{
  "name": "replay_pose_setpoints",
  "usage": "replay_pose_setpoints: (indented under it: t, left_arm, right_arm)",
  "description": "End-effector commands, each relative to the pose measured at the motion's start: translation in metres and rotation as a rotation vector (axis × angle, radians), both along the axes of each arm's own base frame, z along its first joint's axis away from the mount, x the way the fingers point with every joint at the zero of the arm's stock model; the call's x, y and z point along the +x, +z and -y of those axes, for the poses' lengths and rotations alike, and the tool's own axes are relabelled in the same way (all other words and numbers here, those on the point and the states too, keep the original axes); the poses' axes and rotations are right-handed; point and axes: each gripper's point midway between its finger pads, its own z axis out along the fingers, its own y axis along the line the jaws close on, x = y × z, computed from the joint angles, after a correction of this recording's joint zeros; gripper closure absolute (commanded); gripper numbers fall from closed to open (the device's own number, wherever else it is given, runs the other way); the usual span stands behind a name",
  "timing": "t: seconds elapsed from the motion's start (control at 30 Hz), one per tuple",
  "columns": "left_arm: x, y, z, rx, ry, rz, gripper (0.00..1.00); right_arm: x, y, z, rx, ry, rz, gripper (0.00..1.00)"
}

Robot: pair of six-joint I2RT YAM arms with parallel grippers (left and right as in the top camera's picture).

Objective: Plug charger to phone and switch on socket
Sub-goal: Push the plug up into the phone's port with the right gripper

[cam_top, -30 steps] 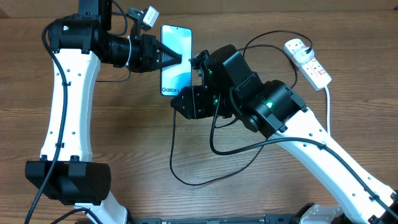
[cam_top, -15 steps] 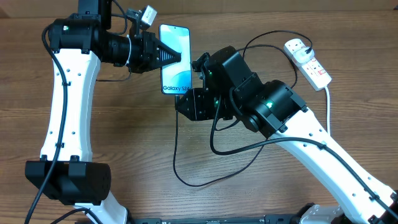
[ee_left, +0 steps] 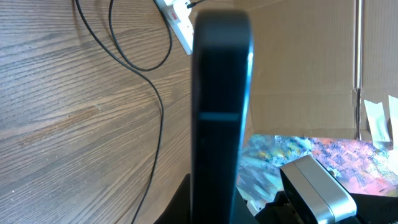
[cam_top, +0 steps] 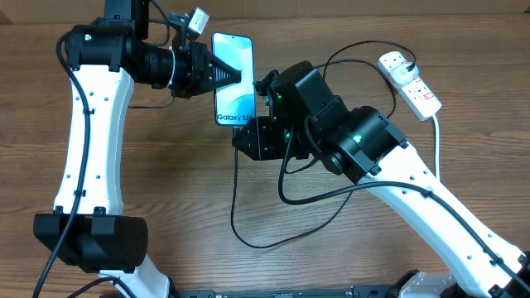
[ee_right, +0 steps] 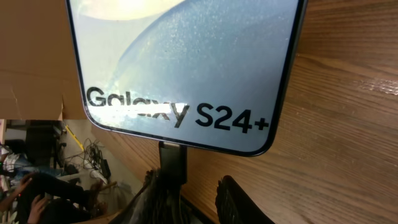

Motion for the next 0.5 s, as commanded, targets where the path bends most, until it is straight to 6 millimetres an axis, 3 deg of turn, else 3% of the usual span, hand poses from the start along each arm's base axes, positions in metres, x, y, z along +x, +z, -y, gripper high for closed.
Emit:
replay_pose_setpoints:
  t: [0.0, 0.47]
  left_arm:
    - [-0.0033, 0.0093, 0.0060, -0.039, -0.011, -0.007, 0.96]
    - [-0.0049, 0.0093, 0.0094, -0.039, -0.020, -0.007, 0.96]
  right_arm:
    - [0.0031, 0.0021, -0.0018, 0.009, -0.003, 0.001, 0.73]
    - [0.0017, 0.0043, -0.0088, 0.023, 0.009, 0.013, 0.78]
